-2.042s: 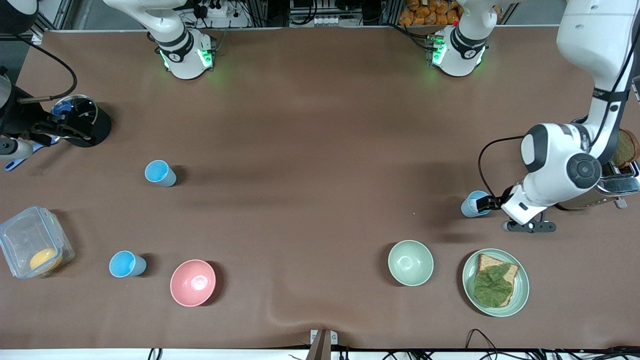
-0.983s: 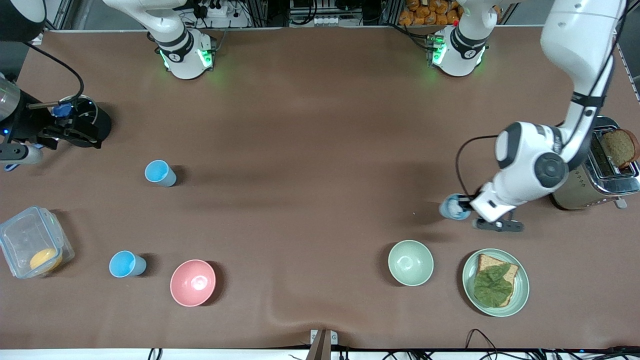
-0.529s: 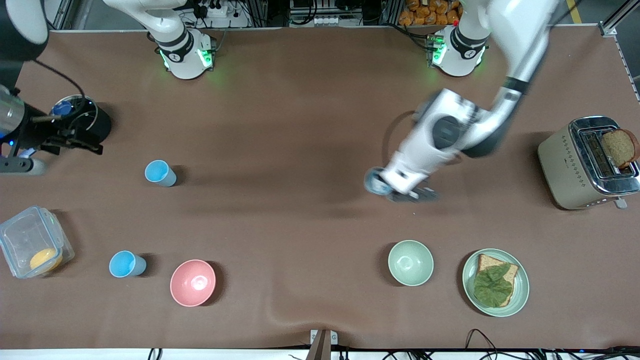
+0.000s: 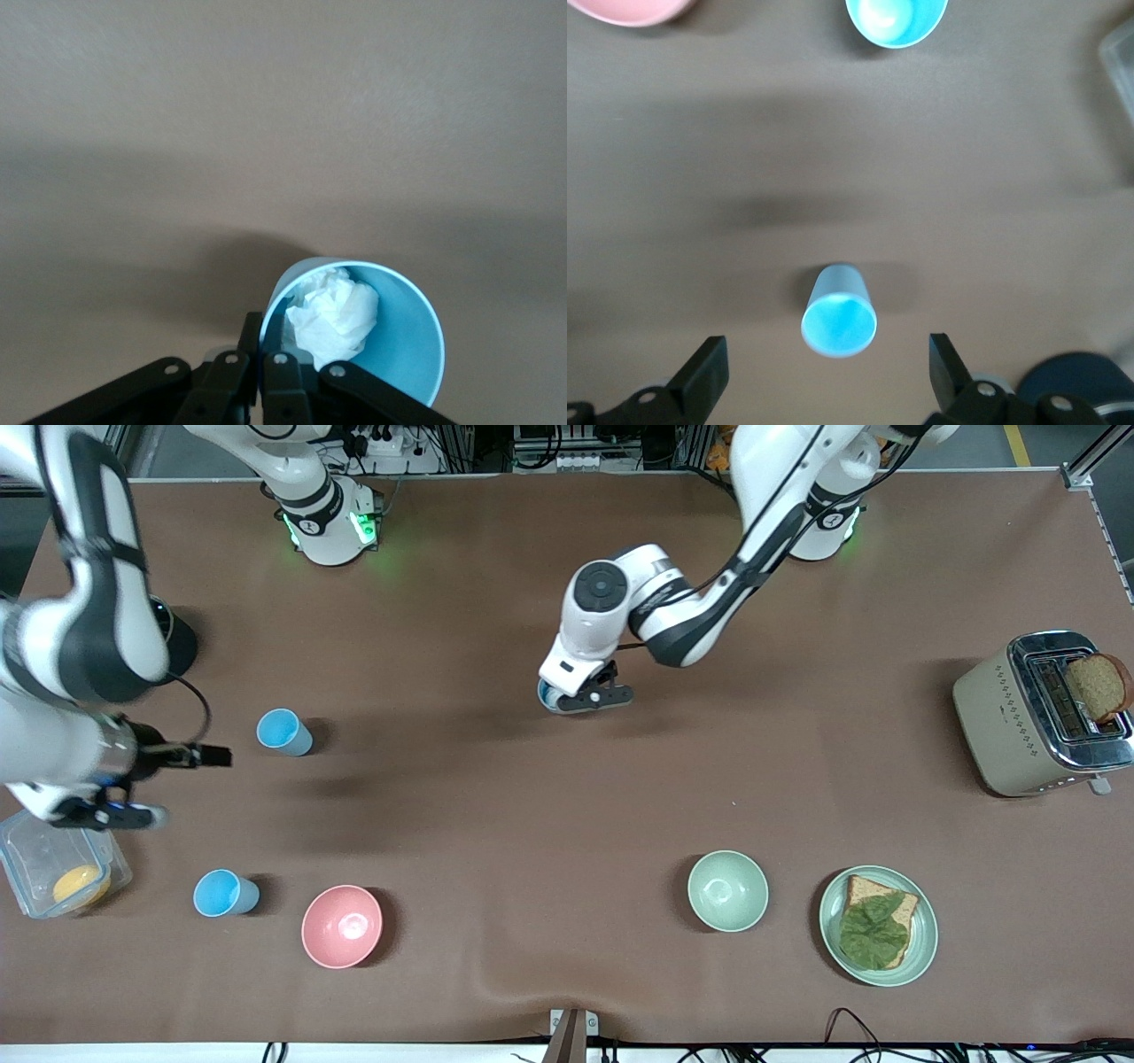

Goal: Stack blue cups with both arms
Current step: 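Set the cup down mid-table while the right gripper grasps the blue cup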

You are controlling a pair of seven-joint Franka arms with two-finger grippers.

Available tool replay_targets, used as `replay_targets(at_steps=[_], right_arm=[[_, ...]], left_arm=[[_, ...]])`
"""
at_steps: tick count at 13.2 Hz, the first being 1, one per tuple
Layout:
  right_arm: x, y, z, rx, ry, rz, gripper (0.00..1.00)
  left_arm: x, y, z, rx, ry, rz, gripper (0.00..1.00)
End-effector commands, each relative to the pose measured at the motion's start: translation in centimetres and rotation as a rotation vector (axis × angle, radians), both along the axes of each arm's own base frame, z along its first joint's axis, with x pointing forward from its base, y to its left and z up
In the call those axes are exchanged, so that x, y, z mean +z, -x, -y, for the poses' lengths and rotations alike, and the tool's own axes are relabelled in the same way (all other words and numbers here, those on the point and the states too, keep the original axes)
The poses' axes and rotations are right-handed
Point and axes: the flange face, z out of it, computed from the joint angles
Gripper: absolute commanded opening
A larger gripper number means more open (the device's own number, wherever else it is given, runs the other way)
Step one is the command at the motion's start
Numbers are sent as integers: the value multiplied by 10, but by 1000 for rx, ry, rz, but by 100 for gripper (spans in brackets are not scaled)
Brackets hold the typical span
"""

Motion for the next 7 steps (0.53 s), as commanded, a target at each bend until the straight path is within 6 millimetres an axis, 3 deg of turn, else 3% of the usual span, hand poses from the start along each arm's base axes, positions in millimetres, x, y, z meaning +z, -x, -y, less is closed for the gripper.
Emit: replay_targets(at_steps=[1, 2, 5, 6, 7], right_arm=[[-48, 17, -1, 22, 16, -23, 100], [-62, 23, 1, 13, 17, -34, 100], [-88, 53, 4, -2, 19, -93, 100], [-90, 69, 4, -1, 18, -104, 100], [-91, 87, 3, 1, 18, -87, 100]], left_arm=[[-2, -15, 7, 19, -9, 45, 54], [5, -17, 7, 24, -5, 54, 100], [45, -23, 1, 28, -17, 89, 100], [67, -24, -4, 29, -43, 97, 100], [100, -25, -9, 40, -53, 123, 100]])
